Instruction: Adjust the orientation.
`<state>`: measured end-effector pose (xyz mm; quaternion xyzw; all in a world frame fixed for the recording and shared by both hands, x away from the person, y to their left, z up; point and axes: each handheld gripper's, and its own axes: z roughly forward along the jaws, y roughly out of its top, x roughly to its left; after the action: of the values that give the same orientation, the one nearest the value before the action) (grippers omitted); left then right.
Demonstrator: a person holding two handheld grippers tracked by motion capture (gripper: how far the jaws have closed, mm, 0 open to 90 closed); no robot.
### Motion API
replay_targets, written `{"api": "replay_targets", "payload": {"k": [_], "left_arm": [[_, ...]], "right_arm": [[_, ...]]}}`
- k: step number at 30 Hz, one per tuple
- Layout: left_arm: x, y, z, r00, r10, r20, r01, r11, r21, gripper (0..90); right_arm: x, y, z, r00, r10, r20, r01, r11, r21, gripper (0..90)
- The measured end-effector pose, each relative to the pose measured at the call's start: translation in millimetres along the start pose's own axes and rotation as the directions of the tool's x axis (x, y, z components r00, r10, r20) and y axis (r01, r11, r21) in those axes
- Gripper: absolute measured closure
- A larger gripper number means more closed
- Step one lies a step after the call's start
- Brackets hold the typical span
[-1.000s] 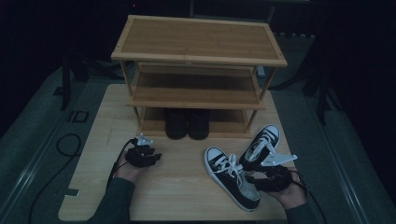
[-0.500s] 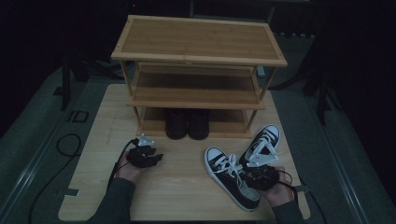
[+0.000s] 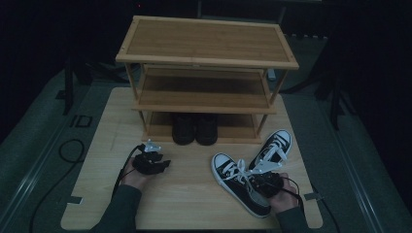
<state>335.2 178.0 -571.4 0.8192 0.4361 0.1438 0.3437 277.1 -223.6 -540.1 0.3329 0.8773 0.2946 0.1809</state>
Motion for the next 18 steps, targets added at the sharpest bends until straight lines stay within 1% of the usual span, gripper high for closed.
{"api": "replay_targets", "payload": {"k": [2,3,7,10,11,15,16,18], "left_arm": [[0.1,0.0,0.0,1.0,0.0,0.0,0.0,1.0,0.0,56.4],[0.1,0.0,0.0,1.0,-0.002,0.001,0.002,1.0,0.0,56.4],[0.4,-0.1,0.0,1.0,-0.004,0.004,0.004,1.0,-0.001,56.4],[0.5,-0.1,0.0,1.0,-0.004,0.005,0.004,1.0,-0.001,56.4],[0.4,-0.1,0.0,1.0,-0.004,0.004,0.004,1.0,-0.001,56.4],[0.4,-0.2,0.0,1.0,-0.004,0.005,0.004,1.0,-0.002,56.2],[0.4,-0.2,0.0,1.0,-0.004,0.005,0.004,1.0,-0.002,56.1],[0.9,-0.2,-0.1,1.0,-0.005,0.008,0.005,1.0,-0.001,55.9]], "right_arm": [[-0.7,0.6,1.0,1.0,0.004,-0.007,-0.004,1.0,-0.007,87.7],[0.1,4.4,4.1,0.9998,0.005,-0.018,-0.006,1.0,-0.015,87.8],[5.2,11.5,10.8,0.9997,0.007,-0.024,-0.007,0.999,-0.032,87.8],[6.2,15.5,14.0,0.9995,0.012,-0.028,-0.013,0.999,-0.042,87.9],[7.5,20.5,17.2,0.9992,0.031,-0.027,-0.032,0.998,-0.045,87.9],[10.1,28.5,23.2,0.9979,0.064,-0.004,-0.064,0.997,-0.041,88.0],[10.1,28.5,23.2,0.9979,0.064,-0.004,-0.064,0.997,-0.041,88.0],[11.3,33.6,28.1,0.996,0.09,0.007,-0.089,0.995,-0.049,87.9]]}}
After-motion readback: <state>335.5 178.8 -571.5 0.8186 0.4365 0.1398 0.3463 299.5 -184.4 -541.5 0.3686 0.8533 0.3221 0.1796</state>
